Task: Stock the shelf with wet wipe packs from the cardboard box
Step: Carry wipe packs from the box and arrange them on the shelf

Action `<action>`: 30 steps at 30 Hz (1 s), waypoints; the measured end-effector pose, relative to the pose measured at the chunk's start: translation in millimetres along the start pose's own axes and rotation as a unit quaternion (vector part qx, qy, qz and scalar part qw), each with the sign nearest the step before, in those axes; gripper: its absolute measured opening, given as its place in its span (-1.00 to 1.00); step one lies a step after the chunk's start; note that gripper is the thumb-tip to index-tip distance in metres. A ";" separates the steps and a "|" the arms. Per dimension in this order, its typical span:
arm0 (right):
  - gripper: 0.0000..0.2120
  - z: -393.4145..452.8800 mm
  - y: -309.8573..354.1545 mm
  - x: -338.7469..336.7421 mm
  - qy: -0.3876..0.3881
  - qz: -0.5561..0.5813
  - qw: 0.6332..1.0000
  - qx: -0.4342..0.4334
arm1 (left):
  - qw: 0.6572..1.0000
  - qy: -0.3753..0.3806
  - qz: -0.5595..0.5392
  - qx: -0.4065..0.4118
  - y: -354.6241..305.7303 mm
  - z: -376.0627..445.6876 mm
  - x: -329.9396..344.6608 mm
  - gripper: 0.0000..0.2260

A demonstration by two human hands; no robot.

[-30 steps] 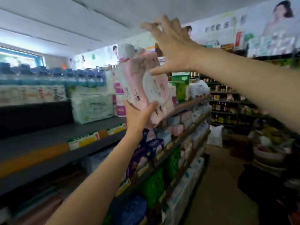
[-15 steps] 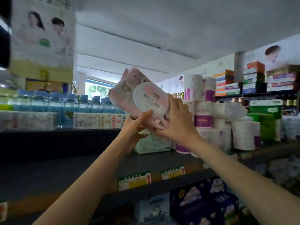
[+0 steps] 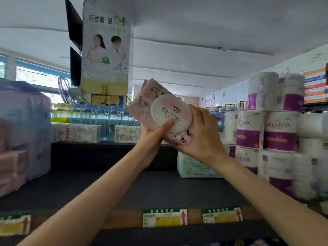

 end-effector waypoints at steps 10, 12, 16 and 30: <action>0.01 41.1 -20.0 25.6 0.092 -0.058 0.976 -0.190 | 0.985 -0.096 -0.048 -0.138 -7.8 0.4 -81.3 -0.54; 0.01 44.1 -16.7 43.2 0.118 -0.056 0.968 -0.213 | 0.971 -0.144 -0.019 -0.189 1.0 0.9 -99.4 -0.45; -0.02 39.9 -9.1 88.5 0.168 -0.066 0.948 -0.262 | 0.923 -0.246 0.191 -0.224 8.2 6.2 -132.9 -0.45; 0.00 8.1 -17.0 133.6 0.362 -0.111 0.873 -0.309 | 0.700 -0.119 0.639 -0.294 49.5 44.4 -122.3 -0.13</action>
Point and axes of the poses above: each hand's wrist, its own z-axis towards the middle knuckle, its own x-axis out of the palm, y = z × x, the point moved 2 cm from there along z, towards the middle knuckle, and after that the axes turned 13 degrees about -x, right-handed, at the moved point
